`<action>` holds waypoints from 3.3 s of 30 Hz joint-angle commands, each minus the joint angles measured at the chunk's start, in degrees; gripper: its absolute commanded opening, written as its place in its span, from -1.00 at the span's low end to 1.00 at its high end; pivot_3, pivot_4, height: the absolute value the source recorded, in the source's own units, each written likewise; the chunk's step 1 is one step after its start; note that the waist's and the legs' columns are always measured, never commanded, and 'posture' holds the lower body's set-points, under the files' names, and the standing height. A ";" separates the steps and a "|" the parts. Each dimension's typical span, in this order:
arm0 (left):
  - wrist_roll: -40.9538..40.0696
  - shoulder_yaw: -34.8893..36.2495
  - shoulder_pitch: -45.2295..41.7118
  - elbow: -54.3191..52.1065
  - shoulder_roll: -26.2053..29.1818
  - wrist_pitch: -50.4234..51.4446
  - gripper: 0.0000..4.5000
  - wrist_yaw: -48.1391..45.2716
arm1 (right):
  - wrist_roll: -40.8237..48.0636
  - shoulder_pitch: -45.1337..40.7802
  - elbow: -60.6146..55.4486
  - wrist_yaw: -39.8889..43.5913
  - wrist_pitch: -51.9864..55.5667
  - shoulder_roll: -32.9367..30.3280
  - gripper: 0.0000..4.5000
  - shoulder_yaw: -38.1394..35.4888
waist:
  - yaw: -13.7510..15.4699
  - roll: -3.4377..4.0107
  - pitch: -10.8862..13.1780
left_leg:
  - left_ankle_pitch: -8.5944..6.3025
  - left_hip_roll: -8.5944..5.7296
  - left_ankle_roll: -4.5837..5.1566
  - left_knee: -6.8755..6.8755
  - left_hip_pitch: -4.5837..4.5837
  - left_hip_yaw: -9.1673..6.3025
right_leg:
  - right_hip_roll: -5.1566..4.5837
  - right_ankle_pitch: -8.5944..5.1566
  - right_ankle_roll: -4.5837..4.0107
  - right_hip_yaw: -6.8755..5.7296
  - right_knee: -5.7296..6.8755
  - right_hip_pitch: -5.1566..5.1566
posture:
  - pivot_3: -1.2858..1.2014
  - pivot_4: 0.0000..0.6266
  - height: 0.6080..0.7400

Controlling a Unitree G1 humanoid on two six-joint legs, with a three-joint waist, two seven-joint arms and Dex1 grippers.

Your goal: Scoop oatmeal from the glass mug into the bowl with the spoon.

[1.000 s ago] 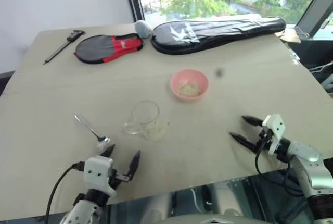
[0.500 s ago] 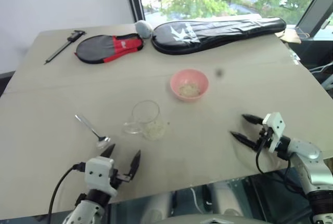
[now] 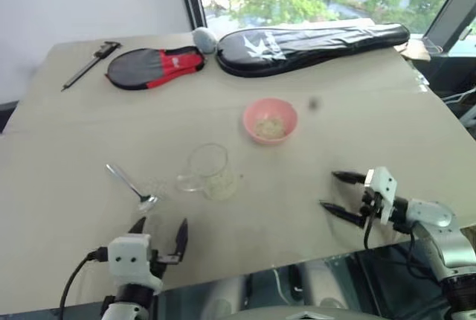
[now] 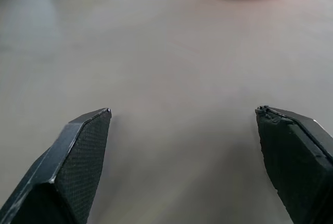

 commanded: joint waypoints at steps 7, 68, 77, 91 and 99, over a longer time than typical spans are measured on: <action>-8.69 9.04 -11.95 -9.54 -1.07 14.05 1.00 9.72 | 12.79 -7.38 -19.48 0.44 16.48 -5.17 1.00 -0.29 | 0.04 -0.05 0.18 | 0.00 0.00 0.00 0.02 -0.05 -0.09 | 0.05 0.01 0.01 -0.14 0.01 -0.03 | 0.03 -0.52 1.00; -45.51 24.38 -45.17 0.70 20.69 30.12 -0.98 -17.31 | 18.83 -30.21 -19.93 -17.53 34.64 4.74 1.00 -0.76 | 1.22 0.08 -0.20 | 0.34 -0.28 -0.58 0.07 -0.93 -0.13 | -0.09 0.38 -0.12 -0.07 0.16 -0.94 | 0.03 -0.52 1.00; -70.68 17.90 -45.90 1.53 36.90 45.80 -0.98 -32.51 | 40.48 -45.49 -10.56 -21.45 53.88 10.72 1.00 -4.59 | -0.09 0.13 -0.15 | 0.33 -0.23 -0.54 0.03 -0.90 -0.16 | 0.10 0.37 -0.15 -0.10 0.17 -0.93 | 0.03 -0.52 1.00; -65.80 9.34 -49.68 4.55 43.97 49.65 -0.98 -42.75 | 45.03 -50.20 -9.86 -20.08 61.34 15.00 1.00 0.41 | -0.38 0.22 -0.10 | 0.34 -0.21 -0.55 -0.01 -0.87 -0.08 | 0.18 0.37 -0.15 -0.02 0.20 -0.97 | 0.03 -0.52 1.00; -61.37 6.55 -50.27 5.44 44.26 49.42 -0.98 -45.44 | 44.76 -51.73 -11.28 -22.53 62.49 16.68 1.00 1.61 | -0.37 0.23 -0.09 | 0.34 -0.23 -0.55 -0.01 -0.89 -0.08 | 0.15 0.37 -0.15 -0.03 0.19 -1.00 | 0.03 -0.52 1.00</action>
